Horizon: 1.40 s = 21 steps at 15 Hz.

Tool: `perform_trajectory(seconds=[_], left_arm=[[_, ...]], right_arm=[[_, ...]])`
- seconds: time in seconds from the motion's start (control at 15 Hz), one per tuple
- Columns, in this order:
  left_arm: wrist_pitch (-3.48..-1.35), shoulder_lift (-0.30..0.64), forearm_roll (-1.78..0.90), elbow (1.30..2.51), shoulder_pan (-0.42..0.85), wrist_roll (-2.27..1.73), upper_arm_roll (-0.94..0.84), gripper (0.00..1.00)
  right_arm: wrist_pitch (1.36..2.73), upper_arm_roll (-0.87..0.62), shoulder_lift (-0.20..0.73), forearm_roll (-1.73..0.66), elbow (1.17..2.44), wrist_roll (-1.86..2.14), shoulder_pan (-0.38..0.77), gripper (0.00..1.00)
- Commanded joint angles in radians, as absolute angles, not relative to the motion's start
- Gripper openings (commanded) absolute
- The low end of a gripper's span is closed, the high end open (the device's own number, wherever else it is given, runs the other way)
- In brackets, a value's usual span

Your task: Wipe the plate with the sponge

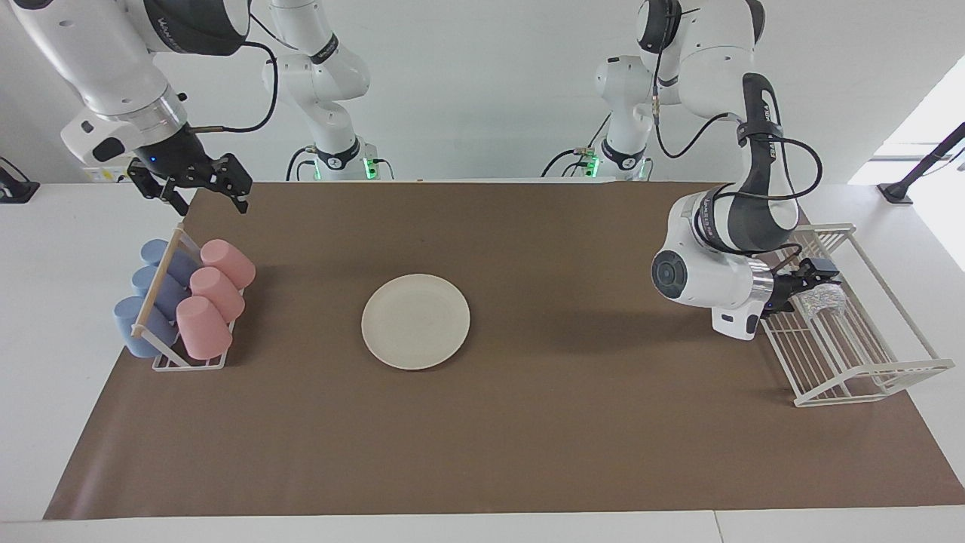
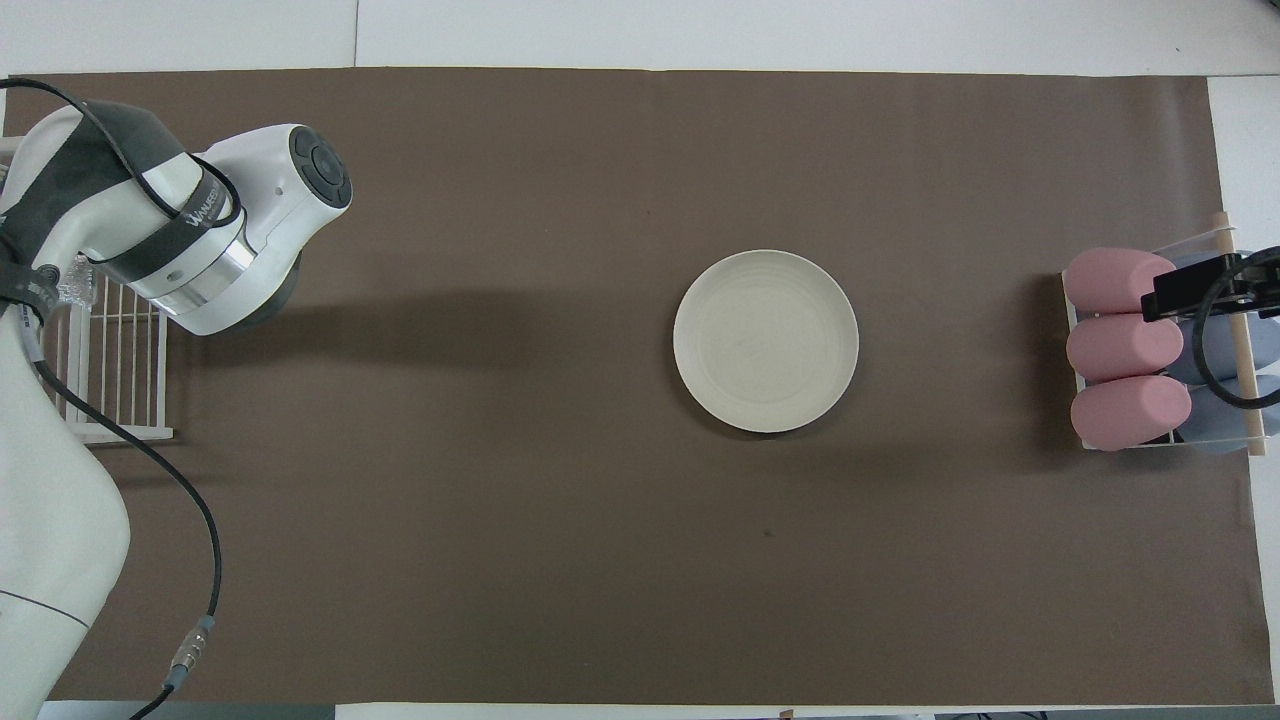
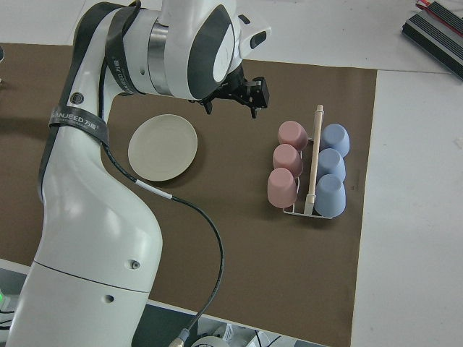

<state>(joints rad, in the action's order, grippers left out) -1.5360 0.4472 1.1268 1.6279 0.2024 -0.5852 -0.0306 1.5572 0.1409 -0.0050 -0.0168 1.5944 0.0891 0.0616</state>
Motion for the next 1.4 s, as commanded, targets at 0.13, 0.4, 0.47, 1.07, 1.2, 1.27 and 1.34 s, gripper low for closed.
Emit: perform_trajectory(seconds=[0.13,0.4,0.47,1.07,1.2,1.27,1.34], left_arm=[[-1.551,0.442,1.063,1.625,0.199,-0.591,-0.035,1.0],[-1.554,0.347,0.803,1.574,0.184,-0.575,-0.04,1.0],[-1.552,0.316,0.749,1.574,0.176,-0.574,-0.041,1.0],[-1.479,0.034,0.103,1.561,0.029,-0.283,-0.031,1.0],[-1.431,-0.032,0.063,1.61,0.031,-0.25,-0.031,1.0],[-1.431,-0.066,0.025,1.644,0.031,-0.25,-0.031,1.0],[-1.433,-0.074,0.02,1.654,0.034,-0.252,-0.029,1.0]], right_arm=[[1.565,0.144,-0.014,-0.028,1.597,0.098,0.075,1.0],[1.563,0.144,-0.014,-0.028,1.597,0.087,0.081,1.0],[1.563,0.144,-0.014,-0.029,1.597,0.087,0.081,1.0],[1.556,0.144,-0.014,-0.029,1.595,0.083,0.081,1.0],[1.555,0.144,-0.014,-0.029,1.595,0.083,0.081,1.0],[1.555,0.144,-0.014,-0.029,1.595,0.083,0.081,1.0],[1.555,0.144,-0.014,-0.029,1.595,0.083,0.081,1.0]])
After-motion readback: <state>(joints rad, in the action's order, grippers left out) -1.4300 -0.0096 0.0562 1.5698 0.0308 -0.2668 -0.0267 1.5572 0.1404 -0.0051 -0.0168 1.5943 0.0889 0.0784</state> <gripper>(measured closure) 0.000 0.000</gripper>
